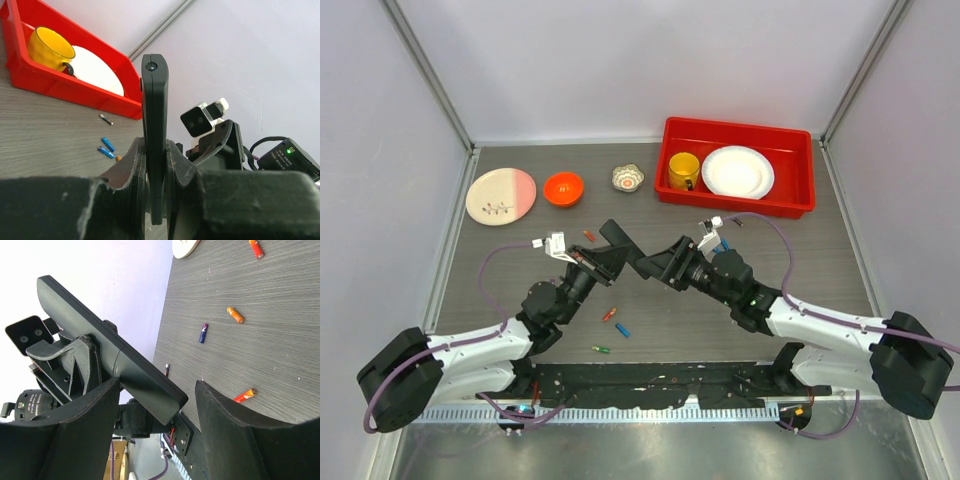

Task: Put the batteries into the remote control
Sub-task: Remove the battery cover from the remote control.

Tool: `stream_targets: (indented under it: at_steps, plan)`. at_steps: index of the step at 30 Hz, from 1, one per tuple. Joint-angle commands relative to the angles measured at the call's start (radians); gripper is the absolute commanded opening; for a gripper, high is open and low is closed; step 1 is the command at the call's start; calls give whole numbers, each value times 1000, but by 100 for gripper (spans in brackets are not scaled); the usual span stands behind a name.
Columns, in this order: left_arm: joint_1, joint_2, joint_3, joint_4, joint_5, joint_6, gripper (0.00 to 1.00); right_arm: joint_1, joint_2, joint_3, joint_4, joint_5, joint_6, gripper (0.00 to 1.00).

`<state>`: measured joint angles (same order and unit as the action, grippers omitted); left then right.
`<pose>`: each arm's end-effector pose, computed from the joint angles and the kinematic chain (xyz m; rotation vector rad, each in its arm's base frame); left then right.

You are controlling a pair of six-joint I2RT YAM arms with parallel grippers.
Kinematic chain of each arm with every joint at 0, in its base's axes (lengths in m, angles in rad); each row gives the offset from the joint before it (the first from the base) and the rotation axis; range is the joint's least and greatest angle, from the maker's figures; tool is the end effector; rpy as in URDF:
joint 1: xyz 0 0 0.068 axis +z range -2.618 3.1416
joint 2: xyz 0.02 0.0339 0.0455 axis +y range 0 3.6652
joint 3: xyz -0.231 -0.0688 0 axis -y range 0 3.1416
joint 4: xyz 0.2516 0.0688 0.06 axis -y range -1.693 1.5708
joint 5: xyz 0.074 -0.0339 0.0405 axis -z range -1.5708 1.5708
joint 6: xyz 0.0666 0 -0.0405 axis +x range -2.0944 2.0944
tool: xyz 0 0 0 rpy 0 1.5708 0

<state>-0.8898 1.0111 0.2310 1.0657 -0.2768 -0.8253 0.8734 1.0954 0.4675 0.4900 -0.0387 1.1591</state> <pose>0.1721 -0.1835 0.2138 -0.2132 1.3942 -1.2744 0.1858 0.2257 0.2003 0.2475 1.9536 1.4777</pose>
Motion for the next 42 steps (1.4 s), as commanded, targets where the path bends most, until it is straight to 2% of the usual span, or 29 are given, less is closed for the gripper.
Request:
stream_targets:
  at_steps: [1,10,15,17,18,21,30,36,40,42]
  plan:
    - [2,6,-5,88,-1,25,0,-5,14,39,64,5,4,63]
    - [2,14,-12,109,7,11,0,-5,24,26,71,7,5,47]
    - [2,3,-15,106,1,15,0,-5,1,5,74,11,2,43]
    - [2,4,-15,105,-2,15,0,-5,-3,6,68,8,-1,47]
    - [2,6,-16,105,-4,17,0,-7,-5,10,68,3,-2,56]
    - [3,11,-19,105,-10,14,0,-7,-17,20,47,6,-12,69]
    - [2,4,-27,74,-45,-26,0,-10,-77,98,-165,36,-125,82]
    - [8,0,-25,18,-71,-125,0,-8,-138,239,-531,134,-352,89]
    - [44,9,-1,-53,5,-219,0,-2,-166,362,-796,216,-505,90]
    - [61,36,11,-64,86,-254,0,7,-146,404,-873,267,-584,90]
